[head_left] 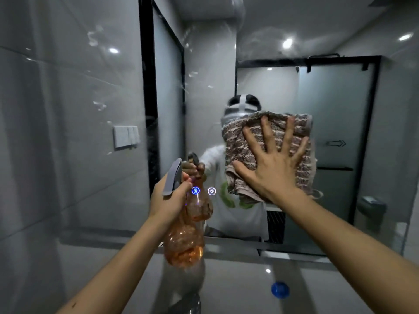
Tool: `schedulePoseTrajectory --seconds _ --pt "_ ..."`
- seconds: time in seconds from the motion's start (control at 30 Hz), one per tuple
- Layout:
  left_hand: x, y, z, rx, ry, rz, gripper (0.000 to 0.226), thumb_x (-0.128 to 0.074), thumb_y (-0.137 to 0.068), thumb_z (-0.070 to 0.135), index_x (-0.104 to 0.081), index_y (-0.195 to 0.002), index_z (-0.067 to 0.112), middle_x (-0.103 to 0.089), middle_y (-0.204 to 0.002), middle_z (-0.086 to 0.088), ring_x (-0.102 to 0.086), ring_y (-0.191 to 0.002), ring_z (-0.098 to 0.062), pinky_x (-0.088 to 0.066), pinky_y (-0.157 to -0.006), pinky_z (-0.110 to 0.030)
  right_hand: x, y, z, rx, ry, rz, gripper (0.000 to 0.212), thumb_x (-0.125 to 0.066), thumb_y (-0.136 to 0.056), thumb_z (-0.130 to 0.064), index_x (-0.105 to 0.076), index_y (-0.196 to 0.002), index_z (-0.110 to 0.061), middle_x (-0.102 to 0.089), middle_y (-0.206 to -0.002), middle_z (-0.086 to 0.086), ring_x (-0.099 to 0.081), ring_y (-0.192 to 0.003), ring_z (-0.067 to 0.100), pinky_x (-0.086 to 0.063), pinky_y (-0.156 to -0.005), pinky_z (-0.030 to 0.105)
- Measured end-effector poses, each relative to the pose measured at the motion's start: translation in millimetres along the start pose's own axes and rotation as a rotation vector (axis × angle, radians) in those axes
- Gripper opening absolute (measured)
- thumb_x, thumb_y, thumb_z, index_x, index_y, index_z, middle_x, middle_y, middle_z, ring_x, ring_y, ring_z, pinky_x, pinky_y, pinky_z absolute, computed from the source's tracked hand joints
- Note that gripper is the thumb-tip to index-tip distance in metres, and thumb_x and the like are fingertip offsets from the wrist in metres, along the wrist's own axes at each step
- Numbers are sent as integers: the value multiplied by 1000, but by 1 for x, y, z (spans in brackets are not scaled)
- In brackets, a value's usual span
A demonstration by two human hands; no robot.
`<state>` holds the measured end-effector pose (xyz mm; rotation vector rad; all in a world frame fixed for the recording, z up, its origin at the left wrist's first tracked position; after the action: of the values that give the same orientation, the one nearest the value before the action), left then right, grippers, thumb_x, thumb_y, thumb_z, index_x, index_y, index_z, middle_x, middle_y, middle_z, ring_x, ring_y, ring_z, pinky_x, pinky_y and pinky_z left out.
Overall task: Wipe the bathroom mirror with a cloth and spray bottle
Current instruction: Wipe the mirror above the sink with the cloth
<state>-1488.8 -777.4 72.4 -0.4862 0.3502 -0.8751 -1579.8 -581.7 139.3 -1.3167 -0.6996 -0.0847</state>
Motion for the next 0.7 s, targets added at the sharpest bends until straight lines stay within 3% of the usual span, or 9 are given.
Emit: schedulePoseTrajectory --seconds 0.1,0.23,0.33,0.47,0.57,0.63,0.7 --pt "21 -3 -6 -8 -28 5 19 -61 -76 12 -64 -66 28 -64 -62 12 -58 -75 -15 -47 -72 -34 -13 2 -41 66 -1 45 81 -22 -73 -79 12 -137 -43 28 -145 -12 43 -126 28 34 -97 49" --pt "65 -18 -4 -37 -111 31 21 -59 -82 8 -62 -71 26 -65 -67 9 -60 -74 -11 -49 -75 -38 -25 -4 -102 129 -4 129 81 -25 -73 -77 0 -140 -39 11 -151 -8 33 -132 32 26 -103 51" --pt "108 -33 -3 -45 -108 69 23 -59 -82 8 -61 -69 27 -65 -64 12 -60 -71 -3 -49 -73 -33 -26 -17 -158 189 -22 181 82 -29 -73 -77 0 -140 -38 11 -150 -10 24 -136 34 25 -105 52" --pt "166 -56 -6 -69 -149 98 20 -60 -82 10 -62 -73 28 -68 -81 5 -63 -87 -17 -51 -85 -45 -26 -43 -233 221 -65 222 79 -38 -73 -73 -20 -142 -37 -9 -154 -7 8 -139 35 11 -108 52" --pt "222 -86 -3 -97 -108 140 21 -59 -83 8 -59 -76 27 -66 -84 4 -62 -89 -17 -50 -80 -36 -27 -66 -313 294 -52 222 76 -36 -76 -71 -21 -142 -36 -6 -153 -5 12 -139 33 12 -109 51" --pt "231 -94 3 -115 -80 160 21 -58 -83 6 -58 -76 26 -63 -82 5 -60 -84 -12 -47 -73 -29 -27 -74 -328 315 -28 196 72 -31 -79 -69 -20 -142 -35 -2 -151 -4 11 -140 32 13 -109 49" --pt "238 -95 6 -111 -55 198 18 -58 -83 8 -58 -77 25 -63 -82 3 -59 -82 -12 -47 -76 -33 -28 -78 -331 321 -4 202 70 -25 -82 -67 -15 -143 -36 1 -150 -4 12 -140 29 15 -108 47"
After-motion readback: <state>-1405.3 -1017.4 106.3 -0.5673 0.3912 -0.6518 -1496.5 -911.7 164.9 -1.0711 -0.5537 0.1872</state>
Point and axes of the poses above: each hand's wrist, its own y-axis away from the middle knuckle, its own x-axis out of the back of the hand, z = x × y, the point moved 6 cm from there along -y, towards the middle knuckle
